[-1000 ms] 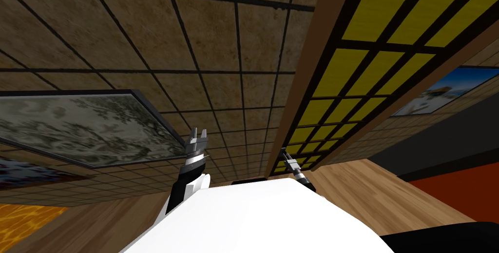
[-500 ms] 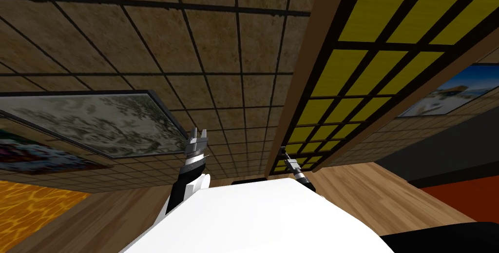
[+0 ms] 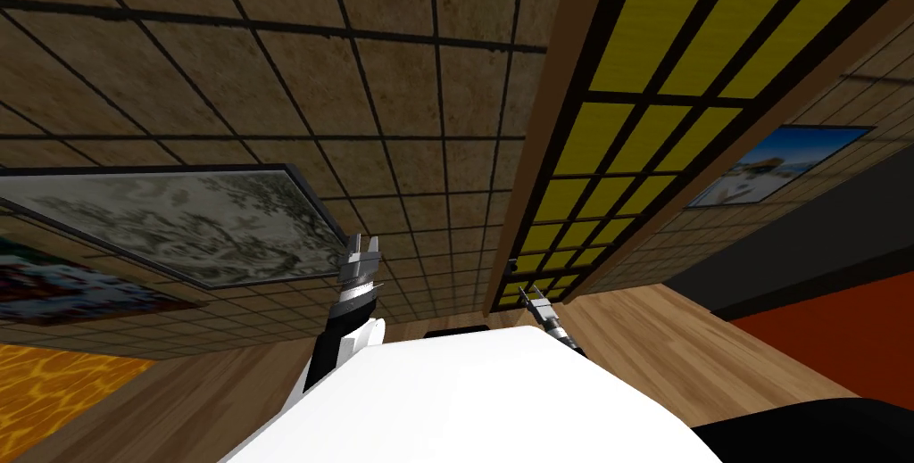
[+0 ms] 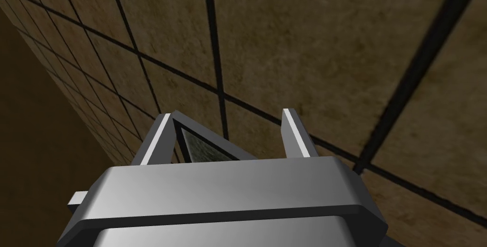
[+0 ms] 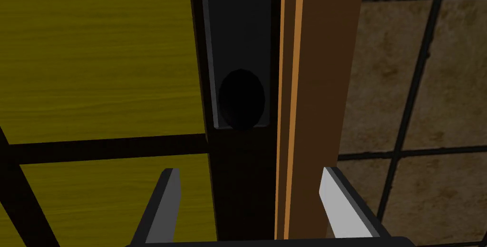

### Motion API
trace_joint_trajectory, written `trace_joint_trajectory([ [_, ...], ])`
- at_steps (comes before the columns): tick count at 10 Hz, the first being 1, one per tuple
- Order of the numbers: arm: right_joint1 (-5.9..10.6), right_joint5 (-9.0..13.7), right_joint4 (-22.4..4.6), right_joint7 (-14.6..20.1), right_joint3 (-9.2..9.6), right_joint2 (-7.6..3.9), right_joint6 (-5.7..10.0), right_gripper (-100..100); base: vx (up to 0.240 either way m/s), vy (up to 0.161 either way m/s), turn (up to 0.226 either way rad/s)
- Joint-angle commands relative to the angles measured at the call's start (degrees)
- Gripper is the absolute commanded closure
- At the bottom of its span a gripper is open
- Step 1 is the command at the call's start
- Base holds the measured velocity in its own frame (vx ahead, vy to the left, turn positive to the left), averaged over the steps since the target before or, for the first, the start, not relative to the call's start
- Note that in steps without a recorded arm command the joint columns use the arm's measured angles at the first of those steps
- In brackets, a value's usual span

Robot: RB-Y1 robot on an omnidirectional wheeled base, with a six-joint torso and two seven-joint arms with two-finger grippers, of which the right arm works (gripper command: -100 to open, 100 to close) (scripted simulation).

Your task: Pull the door open

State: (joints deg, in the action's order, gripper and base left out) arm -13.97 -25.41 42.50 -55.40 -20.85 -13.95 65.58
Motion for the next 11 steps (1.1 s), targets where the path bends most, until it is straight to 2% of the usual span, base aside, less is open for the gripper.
trace_joint_trajectory([
  [1,-0.91,-0.73,-0.42,-2.06,-0.61,-0.34,1.50,-100,-0.126,0.022,-0.067],
  [2,-1.43,-1.08,-0.31,-2.91,-0.84,-0.38,1.98,-100,-0.104,0.026,-0.048],
  [4,-0.12,-0.67,-1.60,-2.86,-0.88,-0.43,1.71,-100,0.021,0.014,0.012],
  [10,1.94,-0.18,-1.97,-3.59,-1.22,0.04,-0.22,-100,0.187,-0.005,0.039],
  [11,1.72,-0.23,-2.07,-3.49,-1.19,-0.06,0.20,-100,-0.001,0.011,-0.010],
])
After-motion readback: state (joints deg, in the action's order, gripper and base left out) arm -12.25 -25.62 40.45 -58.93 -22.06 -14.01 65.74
